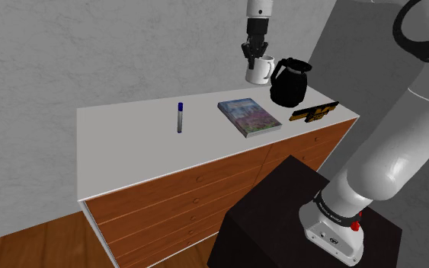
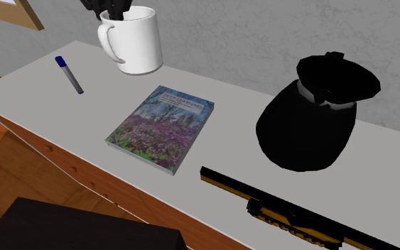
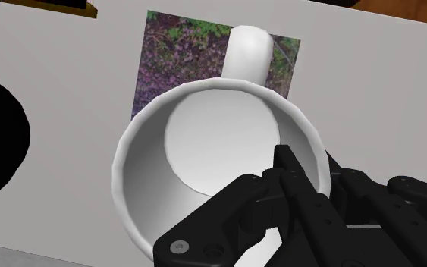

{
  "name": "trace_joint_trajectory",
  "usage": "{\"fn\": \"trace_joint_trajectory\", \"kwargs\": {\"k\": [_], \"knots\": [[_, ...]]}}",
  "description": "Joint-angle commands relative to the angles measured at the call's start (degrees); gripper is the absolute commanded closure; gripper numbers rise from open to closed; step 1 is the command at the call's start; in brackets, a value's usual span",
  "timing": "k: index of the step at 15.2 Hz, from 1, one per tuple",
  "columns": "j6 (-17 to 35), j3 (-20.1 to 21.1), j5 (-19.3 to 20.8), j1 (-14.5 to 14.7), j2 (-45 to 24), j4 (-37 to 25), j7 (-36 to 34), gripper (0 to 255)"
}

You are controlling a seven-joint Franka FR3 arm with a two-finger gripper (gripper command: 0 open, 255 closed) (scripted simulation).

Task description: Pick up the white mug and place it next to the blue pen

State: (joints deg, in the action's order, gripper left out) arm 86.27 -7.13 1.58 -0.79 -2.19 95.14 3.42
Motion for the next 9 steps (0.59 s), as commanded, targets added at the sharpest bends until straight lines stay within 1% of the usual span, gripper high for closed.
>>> {"fn": "trace_joint_trajectory", "kwargs": {"k": [1,9], "knots": [[0.3,1.3,-0.4,1.4,1.0,1.4,-2.7,255],[0.8,6.7,-2.3,6.7,3.9,4.8,-13.5,255]]}}
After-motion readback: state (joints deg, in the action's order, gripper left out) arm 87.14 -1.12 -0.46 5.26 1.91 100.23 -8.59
